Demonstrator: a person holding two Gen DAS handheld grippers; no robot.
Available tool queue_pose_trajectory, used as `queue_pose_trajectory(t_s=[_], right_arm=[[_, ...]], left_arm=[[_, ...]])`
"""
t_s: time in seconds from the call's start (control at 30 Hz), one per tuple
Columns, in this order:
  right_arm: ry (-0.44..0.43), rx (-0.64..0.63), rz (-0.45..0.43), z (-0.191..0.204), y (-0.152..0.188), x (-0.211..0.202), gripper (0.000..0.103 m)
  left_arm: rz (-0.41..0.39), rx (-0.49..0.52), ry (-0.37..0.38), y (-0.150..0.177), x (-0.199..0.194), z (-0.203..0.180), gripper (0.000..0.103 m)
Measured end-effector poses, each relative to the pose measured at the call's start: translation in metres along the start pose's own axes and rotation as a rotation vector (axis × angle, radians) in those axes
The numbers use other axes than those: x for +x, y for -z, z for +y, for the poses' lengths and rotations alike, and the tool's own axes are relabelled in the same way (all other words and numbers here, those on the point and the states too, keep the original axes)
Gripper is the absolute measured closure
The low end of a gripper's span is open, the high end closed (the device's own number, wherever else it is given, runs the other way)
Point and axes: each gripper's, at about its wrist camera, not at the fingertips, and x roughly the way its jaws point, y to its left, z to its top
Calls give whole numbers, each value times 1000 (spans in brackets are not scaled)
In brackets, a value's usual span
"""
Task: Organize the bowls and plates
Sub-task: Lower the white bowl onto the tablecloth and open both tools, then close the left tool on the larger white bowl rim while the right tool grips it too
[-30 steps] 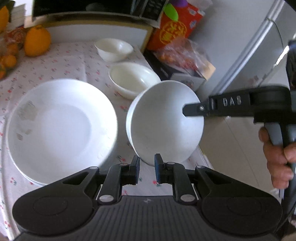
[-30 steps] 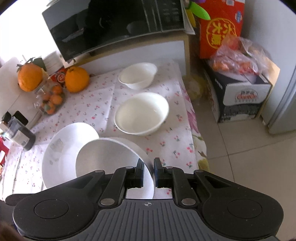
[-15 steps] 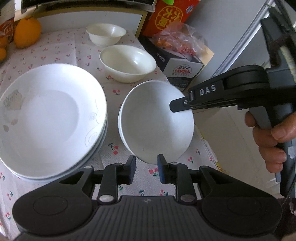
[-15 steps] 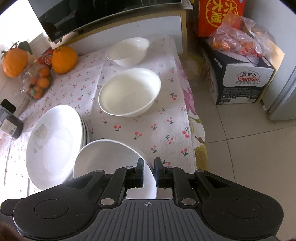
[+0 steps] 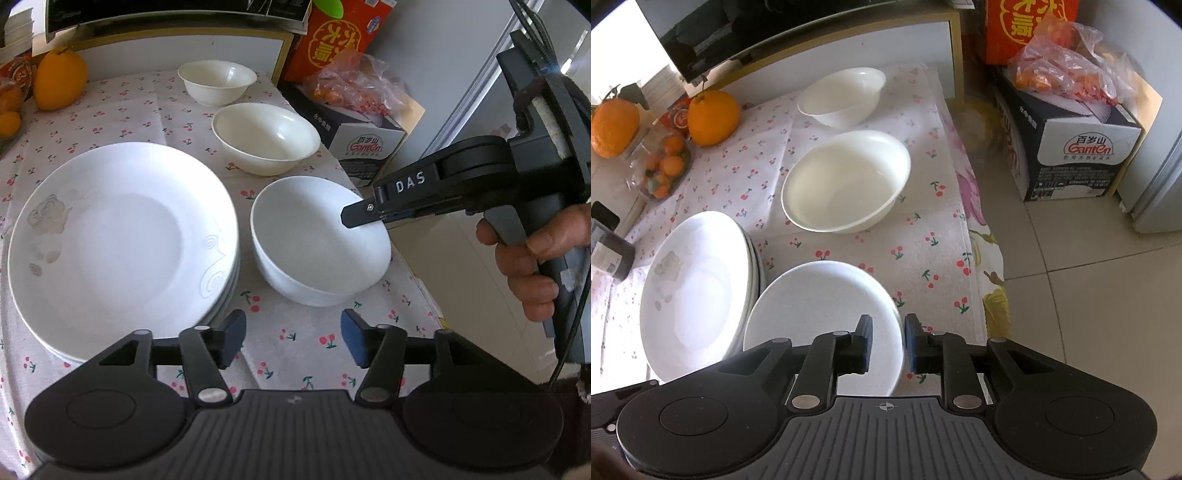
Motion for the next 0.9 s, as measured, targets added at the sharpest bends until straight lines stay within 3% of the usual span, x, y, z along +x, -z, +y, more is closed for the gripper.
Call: queue_pose_trajectory(t_s=[0.17, 0.23, 0.33, 0.63, 0.9], right_arm=[[-10, 7, -6, -1, -3, -3, 64], [-26, 21, -20, -4, -4, -6, 51], [-51, 50, -43, -8, -8, -12, 43], [-117, 181, -68, -19, -16, -16, 36], [-118, 245, -95, -22, -20, -15, 34]], left_arm=[[13, 9, 20, 4, -5, 5, 36], [13, 9, 31, 4, -8, 7, 34], [12, 6, 49, 3, -12, 10, 31], [-43, -8, 79, -12, -28, 16, 21], [-124, -47, 27, -41, -28, 26, 15]])
